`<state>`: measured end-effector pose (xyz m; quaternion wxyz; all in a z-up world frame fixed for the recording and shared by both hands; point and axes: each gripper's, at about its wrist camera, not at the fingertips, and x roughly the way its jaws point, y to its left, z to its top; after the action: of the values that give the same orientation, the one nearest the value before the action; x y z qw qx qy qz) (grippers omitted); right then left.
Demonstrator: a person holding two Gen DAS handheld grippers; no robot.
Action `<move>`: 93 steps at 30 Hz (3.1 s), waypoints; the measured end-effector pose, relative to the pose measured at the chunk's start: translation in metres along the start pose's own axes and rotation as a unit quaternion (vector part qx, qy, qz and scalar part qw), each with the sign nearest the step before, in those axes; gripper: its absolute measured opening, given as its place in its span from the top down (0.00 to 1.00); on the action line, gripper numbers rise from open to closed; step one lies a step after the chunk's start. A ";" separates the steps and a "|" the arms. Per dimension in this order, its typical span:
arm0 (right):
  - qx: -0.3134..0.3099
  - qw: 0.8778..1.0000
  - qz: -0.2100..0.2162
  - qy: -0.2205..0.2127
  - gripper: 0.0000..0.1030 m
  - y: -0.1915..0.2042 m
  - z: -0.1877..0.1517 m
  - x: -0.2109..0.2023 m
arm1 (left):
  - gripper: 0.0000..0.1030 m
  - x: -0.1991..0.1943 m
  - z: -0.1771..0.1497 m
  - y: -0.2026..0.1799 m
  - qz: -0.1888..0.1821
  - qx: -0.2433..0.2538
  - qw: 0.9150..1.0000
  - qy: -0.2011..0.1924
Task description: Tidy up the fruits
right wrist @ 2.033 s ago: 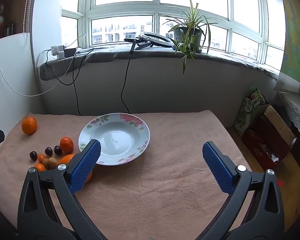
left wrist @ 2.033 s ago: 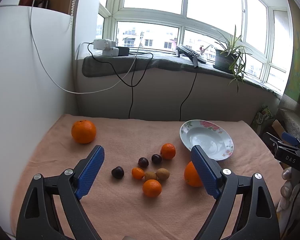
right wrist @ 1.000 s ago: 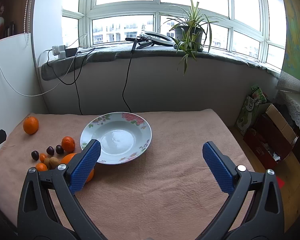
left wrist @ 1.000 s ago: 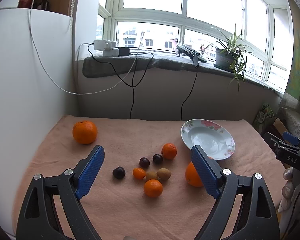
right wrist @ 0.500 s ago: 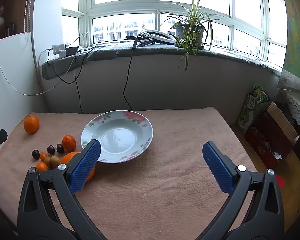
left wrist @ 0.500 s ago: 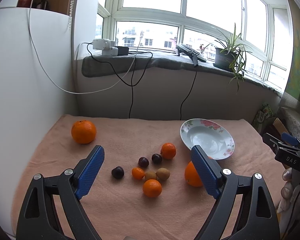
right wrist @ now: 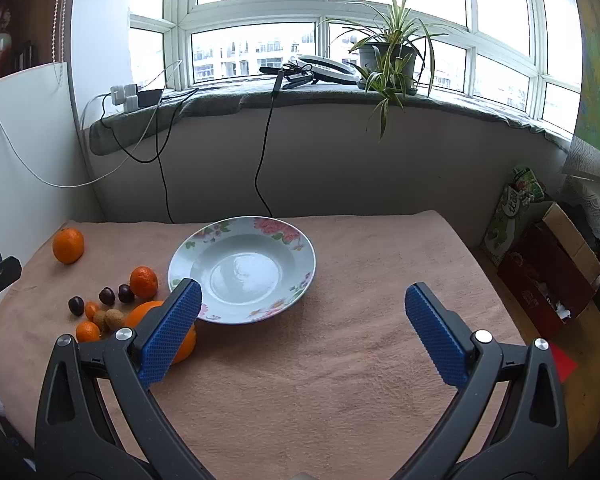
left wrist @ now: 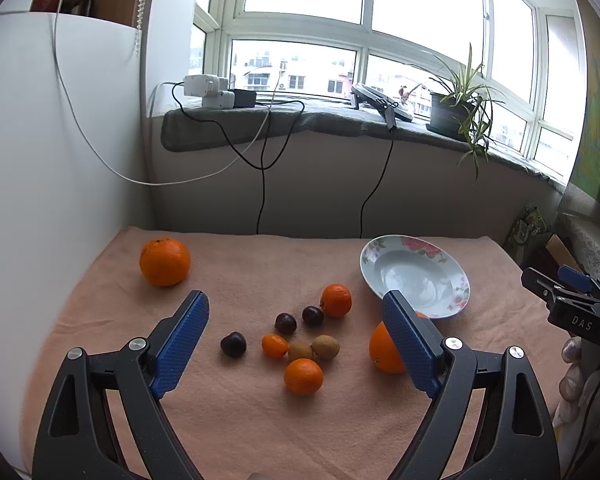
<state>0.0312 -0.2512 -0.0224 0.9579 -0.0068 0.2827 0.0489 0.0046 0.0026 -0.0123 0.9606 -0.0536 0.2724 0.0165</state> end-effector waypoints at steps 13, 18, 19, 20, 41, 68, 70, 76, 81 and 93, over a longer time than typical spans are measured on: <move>0.010 0.998 0.052 0.028 0.00 0.001 -0.005 0.018 | 0.14 0.013 -0.007 0.003 -0.012 -0.002 1.000 0.018; 0.019 0.993 0.099 0.055 0.00 0.005 -0.012 0.034 | 0.15 0.024 -0.014 0.004 -0.041 -0.009 0.998 0.039; 0.019 0.992 0.108 0.061 0.00 0.006 -0.013 0.037 | 0.15 0.027 -0.016 0.004 -0.049 -0.013 0.998 0.045; 0.018 0.990 0.121 0.068 0.00 0.008 -0.015 0.040 | 0.15 0.029 -0.018 0.004 -0.055 -0.015 0.997 0.050; 0.032 0.945 0.278 0.171 0.13 0.042 -0.028 0.086 | 0.36 0.068 -0.039 -0.039 -0.182 0.021 0.973 0.140; 0.047 0.918 0.320 0.228 0.27 0.060 -0.032 0.118 | 0.48 0.104 -0.052 -0.055 -0.205 0.053 0.960 0.185; 0.046 0.919 0.319 0.228 0.27 0.061 -0.032 0.118 | 0.49 0.104 -0.051 -0.056 -0.204 0.054 0.960 0.184; 0.044 0.919 0.322 0.225 0.27 0.062 -0.032 0.115 | 0.49 0.101 -0.050 -0.056 -0.200 0.057 0.961 0.181; 0.047 0.920 0.325 0.213 0.28 0.060 -0.026 0.107 | 0.49 0.093 -0.046 -0.056 -0.199 0.059 0.963 0.170; 0.053 0.933 0.311 0.171 0.28 0.040 -0.001 0.093 | 0.49 0.090 -0.020 -0.070 -0.209 0.078 0.965 0.140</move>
<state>0.1044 -0.2029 -0.0732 0.8310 0.1241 0.4321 0.3275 0.0752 -0.0691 -0.0702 0.8960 -0.0359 0.3877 -0.2135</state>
